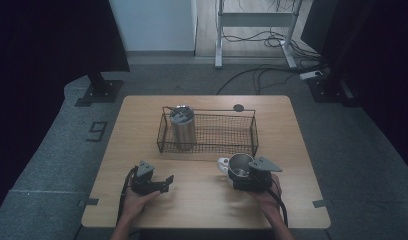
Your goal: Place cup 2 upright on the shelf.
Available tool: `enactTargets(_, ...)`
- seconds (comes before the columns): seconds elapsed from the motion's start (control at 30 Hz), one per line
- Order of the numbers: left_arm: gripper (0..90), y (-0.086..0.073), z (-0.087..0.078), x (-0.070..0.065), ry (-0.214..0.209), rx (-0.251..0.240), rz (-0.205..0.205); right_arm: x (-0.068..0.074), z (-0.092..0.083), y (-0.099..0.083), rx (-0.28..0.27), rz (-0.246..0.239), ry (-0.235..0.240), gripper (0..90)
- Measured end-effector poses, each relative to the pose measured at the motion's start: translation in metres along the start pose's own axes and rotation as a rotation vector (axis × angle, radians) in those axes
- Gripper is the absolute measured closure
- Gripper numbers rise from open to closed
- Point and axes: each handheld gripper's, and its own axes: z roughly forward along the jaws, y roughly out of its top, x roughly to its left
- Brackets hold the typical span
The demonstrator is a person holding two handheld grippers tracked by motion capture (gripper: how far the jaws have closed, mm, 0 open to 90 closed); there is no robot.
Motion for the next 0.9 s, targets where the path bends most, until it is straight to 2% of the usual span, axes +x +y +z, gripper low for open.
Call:
enactTargets(0.3,7.4,0.0,-0.001,0.001,-0.001,0.0,-0.007,-0.002,-0.006,0.005,-0.012,0.013,0.017,6.2)
enactTargets(0.63,7.5,-0.001,-0.001,0.001,-0.004,-0.003,-0.014,-0.003,-0.01,0.008,-0.017,0.029,0.019,6.3)
enactTargets(0.9,7.5,-0.001,0.0,0.002,-0.008,-0.001,-0.017,-0.005,-0.014,0.018,-0.03,0.025,0.017,6.3)
